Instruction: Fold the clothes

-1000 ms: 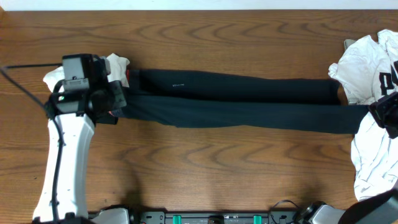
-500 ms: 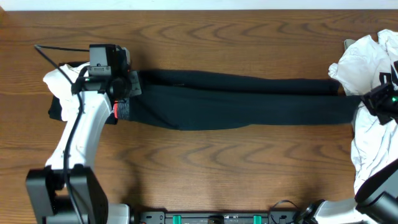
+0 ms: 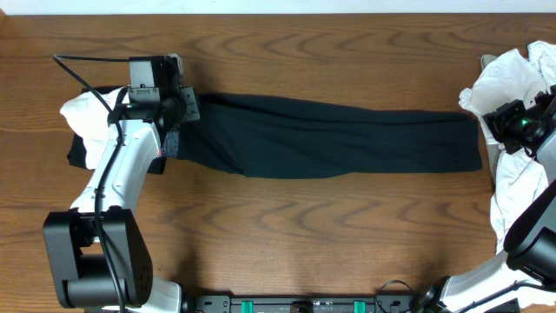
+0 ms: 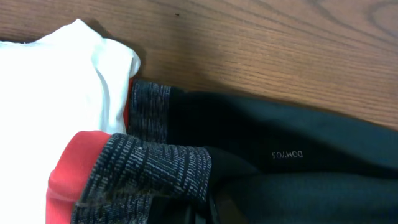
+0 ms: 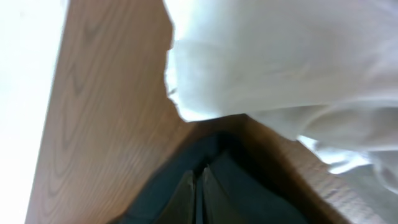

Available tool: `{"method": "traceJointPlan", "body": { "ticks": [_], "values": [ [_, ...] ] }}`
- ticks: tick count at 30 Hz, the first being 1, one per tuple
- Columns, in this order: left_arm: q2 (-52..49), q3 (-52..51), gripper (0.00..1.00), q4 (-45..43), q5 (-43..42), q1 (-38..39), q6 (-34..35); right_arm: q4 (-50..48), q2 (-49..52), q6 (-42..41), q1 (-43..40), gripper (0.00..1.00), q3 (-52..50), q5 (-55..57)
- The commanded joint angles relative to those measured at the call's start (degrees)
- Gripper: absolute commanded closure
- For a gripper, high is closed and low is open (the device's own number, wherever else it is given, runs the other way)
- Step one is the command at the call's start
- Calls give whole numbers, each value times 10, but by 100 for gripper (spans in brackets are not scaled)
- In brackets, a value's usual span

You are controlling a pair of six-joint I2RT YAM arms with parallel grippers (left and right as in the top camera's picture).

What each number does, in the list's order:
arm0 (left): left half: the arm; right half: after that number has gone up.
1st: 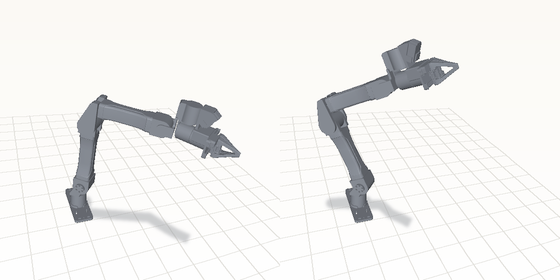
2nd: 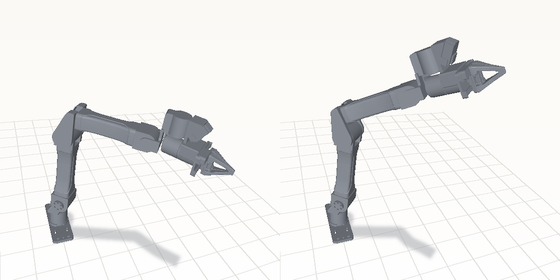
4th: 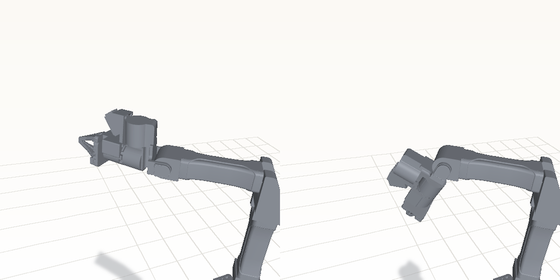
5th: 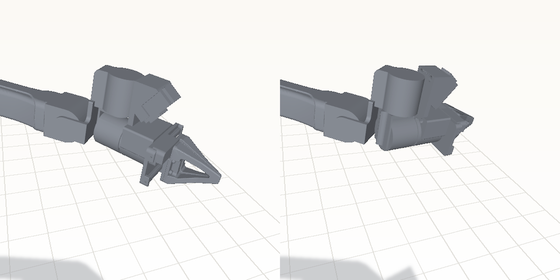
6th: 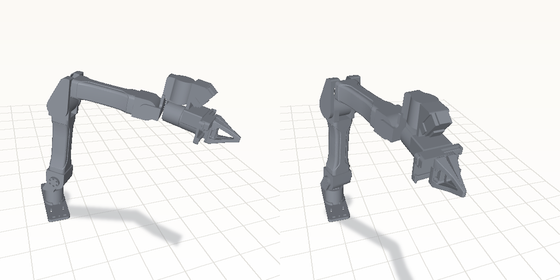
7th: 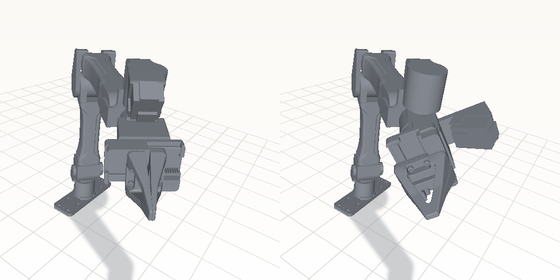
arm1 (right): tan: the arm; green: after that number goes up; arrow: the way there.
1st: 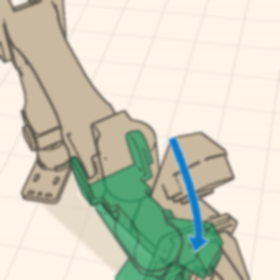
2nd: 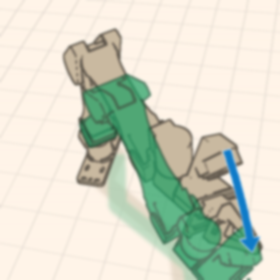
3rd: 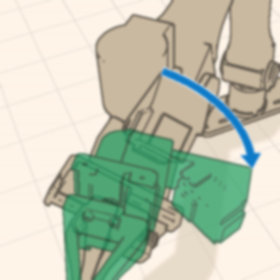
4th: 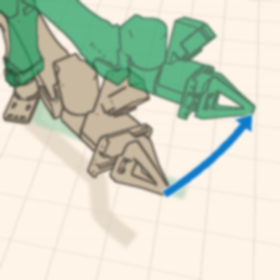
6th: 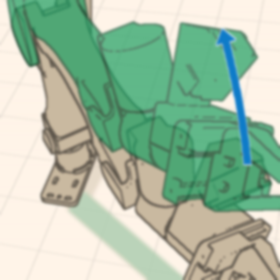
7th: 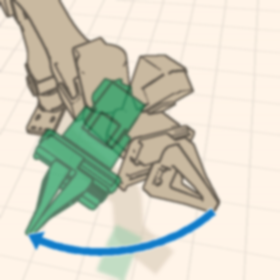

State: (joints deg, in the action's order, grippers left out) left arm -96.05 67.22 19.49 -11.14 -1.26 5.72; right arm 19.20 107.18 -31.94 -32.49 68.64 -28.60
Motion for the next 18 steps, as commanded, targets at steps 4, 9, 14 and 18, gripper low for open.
{"method": "traceJointPlan", "body": {
  "ticks": [4,9,14,18],
  "values": [
    [-3,12,79,0,12,2,-5,23,3,93,20,86,11,-111],
    [-3,12,57,2,14,2,-5,83,3,160,57,86,11,-92],
    [-3,19,52,33,13,3,-6,117,3,190,79,86,10,-59],
    [-3,23,52,70,-4,17,-14,138,3,192,86,83,10,-29]
  ]
}}
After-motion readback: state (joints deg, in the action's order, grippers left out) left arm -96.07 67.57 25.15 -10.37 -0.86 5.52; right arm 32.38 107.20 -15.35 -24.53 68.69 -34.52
